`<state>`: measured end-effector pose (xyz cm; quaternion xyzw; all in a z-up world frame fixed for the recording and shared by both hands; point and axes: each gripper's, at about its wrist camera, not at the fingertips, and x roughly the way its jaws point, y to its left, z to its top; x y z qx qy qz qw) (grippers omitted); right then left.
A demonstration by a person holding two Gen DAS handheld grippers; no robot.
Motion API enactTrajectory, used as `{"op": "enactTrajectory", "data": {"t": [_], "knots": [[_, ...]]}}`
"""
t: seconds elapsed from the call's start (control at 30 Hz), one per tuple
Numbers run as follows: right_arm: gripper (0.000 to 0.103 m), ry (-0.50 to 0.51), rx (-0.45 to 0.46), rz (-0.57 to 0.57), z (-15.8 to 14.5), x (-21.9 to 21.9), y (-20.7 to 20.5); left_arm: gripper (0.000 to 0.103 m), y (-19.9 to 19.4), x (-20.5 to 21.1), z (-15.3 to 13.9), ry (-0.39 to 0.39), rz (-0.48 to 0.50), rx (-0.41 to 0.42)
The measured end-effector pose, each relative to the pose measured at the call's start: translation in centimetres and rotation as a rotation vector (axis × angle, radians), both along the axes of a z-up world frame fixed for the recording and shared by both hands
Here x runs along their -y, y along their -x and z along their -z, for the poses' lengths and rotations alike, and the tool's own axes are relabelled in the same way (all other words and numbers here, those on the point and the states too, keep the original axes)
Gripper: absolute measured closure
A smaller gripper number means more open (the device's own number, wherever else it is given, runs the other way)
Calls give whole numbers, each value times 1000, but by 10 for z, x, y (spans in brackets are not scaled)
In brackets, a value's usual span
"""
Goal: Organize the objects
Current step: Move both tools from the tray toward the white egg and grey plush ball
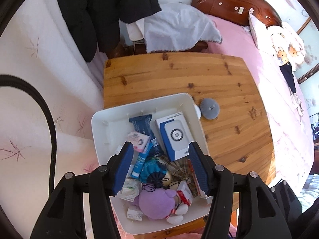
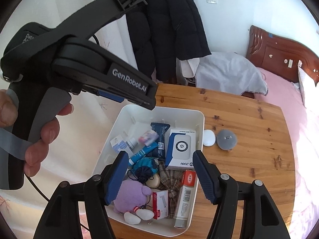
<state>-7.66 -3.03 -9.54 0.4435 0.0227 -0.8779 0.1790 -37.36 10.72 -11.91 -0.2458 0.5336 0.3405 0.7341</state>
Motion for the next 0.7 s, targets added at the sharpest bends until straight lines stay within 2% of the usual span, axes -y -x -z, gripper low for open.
{"op": "enactTrajectory", "data": {"t": [0.43, 0.7], "knots": [[35, 35, -54, 17, -14, -32, -9, 38, -37, 24, -22, -46, 40, 37], [35, 73, -69, 56, -19, -65, -3, 37, -59, 39, -33, -79, 58, 51]]}}
